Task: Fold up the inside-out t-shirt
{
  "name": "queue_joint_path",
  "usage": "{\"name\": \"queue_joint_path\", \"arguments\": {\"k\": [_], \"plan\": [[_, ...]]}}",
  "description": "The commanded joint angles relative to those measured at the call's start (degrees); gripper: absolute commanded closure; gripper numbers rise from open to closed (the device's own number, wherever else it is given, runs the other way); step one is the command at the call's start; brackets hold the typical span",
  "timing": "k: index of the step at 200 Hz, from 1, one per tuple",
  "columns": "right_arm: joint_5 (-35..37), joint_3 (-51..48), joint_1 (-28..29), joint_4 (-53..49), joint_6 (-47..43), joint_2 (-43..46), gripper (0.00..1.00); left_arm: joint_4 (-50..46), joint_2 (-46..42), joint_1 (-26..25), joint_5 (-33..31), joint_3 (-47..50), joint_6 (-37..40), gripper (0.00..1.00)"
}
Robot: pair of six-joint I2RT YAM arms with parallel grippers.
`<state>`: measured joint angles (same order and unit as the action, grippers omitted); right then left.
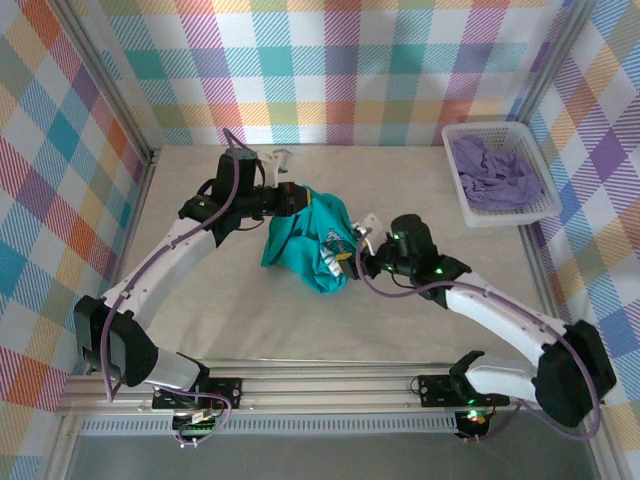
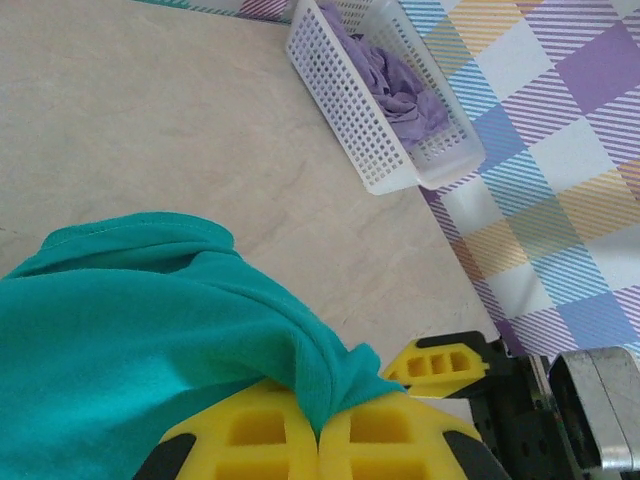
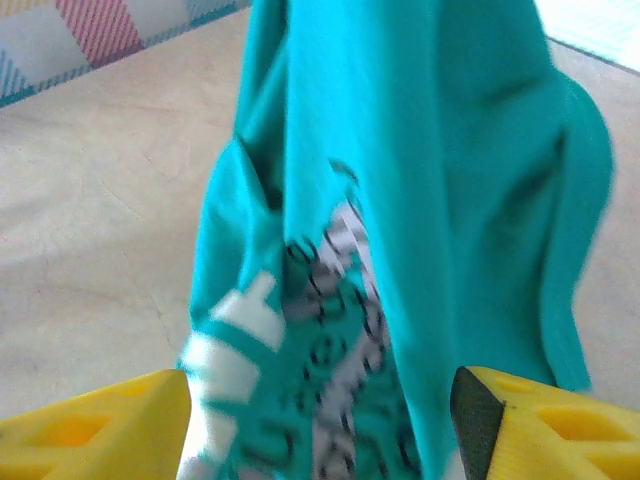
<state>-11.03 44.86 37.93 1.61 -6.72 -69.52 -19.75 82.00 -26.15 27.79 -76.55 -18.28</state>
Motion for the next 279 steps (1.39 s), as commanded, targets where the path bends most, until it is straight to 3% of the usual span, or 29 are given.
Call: {"name": "queue_joint_path", "arguments": {"k": [1,13,27,33,42,54,75,96,110,157,193,232,256,269,279], "plan": [[2.12,6.1,1.27,4.69,0.16,-5.92,0.29,-0.42,-0.57,-1.58,0.37,-2.66,2.05,1.0],[6.96,9.46,1.25,4.11,0.21,-9.52,0.29,-0.56,-0.91,-1.75,0.12,-2.4,2.18,1.0],[7.55,12.7,1.26,2.61,-0.65,-12.78,0.33,-0.46,-1.69,-1.86,-0.55,-1.63,2.05,1.0],[6.42,13.62,1.21,2.37,-0.74,-13.91,0.41,-0.15,-2.1,-1.88,-1.08,-1.27,2.04,1.0],[3.69,14.44,1.13,1.64,-1.25,-14.55,0.64,-0.41,-2.6,-1.81,-3.22,-1.0,2.1,1.0],[-0.55,14.23,0.28,0.63,-1.47,-13.2,0.84,-1.63,-3.36,-1.8,-8.1,-0.81,2.46,1.0],[-15.41,12.01,-4.24,2.48,4.05,-9.08,0.98,-3.28,-4.37,-1.75,-21.56,0.17,3.01,1.0],[-24.35,11.77,-6.13,4.69,8.96,-7.96,1.0,-2.3,-4.0,-1.79,-29.93,1.77,4.52,1.0],[-27.99,12.43,-6.42,6.26,12.45,-8.48,1.0,-2.61,-2.8,-1.75,-31.65,1.93,5.13,1.0],[-30.06,12.7,-8.78,13.8,25.85,-10.4,1.0,1.08,-7.68,-2.99,-29.4,11.04,2.19,0.57],[-32.36,14.01,-10.12,16.77,31.67,-12.97,1.0,3.31,-12.61,-6.37,-24.76,19.77,1.55,0.4],[-32.22,15.06,-10.55,16.51,31.95,-13.89,1.0,6.67,-7.16,-8.45,-19.83,19.19,2.72,0.36],[-32.82,15.62,-10.68,15.83,31.8,-13.9,1.0,6.43,-1.51,-9.06,-22.71,16.25,3.91,0.38],[-32.98,15.61,-10.77,15.08,31.27,-13.59,1.0,6.93,1.97,-9.02,-25.48,14.01,4.3,0.45],[-33.31,15.48,-11.15,13.97,30.34,-12.96,1.0,7.71,4.72,-8.96,-26.07,11.96,4.54,0.62]]}}
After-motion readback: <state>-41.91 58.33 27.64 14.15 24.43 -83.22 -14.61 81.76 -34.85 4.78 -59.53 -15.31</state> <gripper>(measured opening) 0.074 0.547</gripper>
